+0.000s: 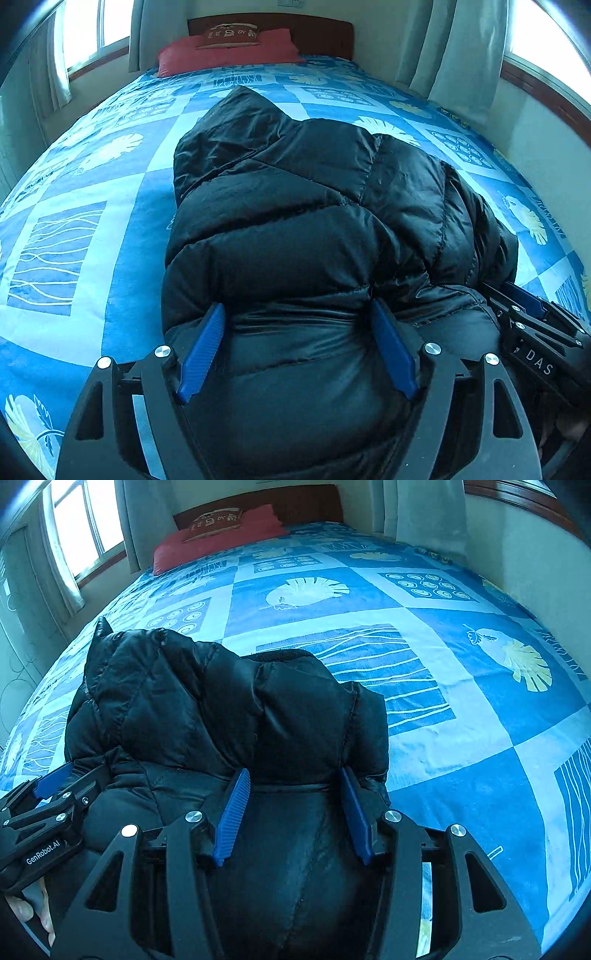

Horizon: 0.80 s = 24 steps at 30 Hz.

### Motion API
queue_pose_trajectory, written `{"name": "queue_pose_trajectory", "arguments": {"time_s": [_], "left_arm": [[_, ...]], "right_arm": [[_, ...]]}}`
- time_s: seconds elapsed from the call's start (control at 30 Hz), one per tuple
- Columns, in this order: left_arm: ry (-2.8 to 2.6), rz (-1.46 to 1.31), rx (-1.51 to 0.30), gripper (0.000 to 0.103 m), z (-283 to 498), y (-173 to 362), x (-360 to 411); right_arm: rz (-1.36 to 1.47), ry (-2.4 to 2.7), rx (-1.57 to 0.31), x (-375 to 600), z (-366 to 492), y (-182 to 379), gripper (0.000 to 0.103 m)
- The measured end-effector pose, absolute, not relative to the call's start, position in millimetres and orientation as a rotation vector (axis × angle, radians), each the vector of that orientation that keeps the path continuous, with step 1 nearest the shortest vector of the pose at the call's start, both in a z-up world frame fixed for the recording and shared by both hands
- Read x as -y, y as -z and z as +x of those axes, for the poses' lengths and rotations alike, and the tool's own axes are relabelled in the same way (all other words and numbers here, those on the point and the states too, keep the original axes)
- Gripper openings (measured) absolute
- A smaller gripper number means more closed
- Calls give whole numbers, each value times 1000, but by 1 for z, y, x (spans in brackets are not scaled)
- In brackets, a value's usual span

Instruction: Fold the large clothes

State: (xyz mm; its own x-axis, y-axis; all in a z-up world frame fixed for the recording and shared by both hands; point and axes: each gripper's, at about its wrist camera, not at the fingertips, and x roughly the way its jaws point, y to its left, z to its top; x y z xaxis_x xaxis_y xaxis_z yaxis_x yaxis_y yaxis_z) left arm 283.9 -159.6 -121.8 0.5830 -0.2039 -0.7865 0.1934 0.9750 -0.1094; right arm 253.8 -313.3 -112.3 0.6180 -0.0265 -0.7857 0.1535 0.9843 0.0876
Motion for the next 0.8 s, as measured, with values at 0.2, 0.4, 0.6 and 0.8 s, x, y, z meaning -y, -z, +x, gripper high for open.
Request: {"name": "queue_pose_trajectory", "arguments": {"time_s": [0.2,0.4,0.6,0.8], "left_arm": [[229,-7,-912,78,286,126,161],[227,-4,-903,78,284,127,160],[221,9,-902,77,283,127,162],[211,28,-906,77,282,120,166]], "right_arm": [[153,110,-888,313,253,116,49],[144,120,-873,311,251,117,49],[127,130,-870,307,247,113,49],[115,134,-862,305,244,106,49]]}}
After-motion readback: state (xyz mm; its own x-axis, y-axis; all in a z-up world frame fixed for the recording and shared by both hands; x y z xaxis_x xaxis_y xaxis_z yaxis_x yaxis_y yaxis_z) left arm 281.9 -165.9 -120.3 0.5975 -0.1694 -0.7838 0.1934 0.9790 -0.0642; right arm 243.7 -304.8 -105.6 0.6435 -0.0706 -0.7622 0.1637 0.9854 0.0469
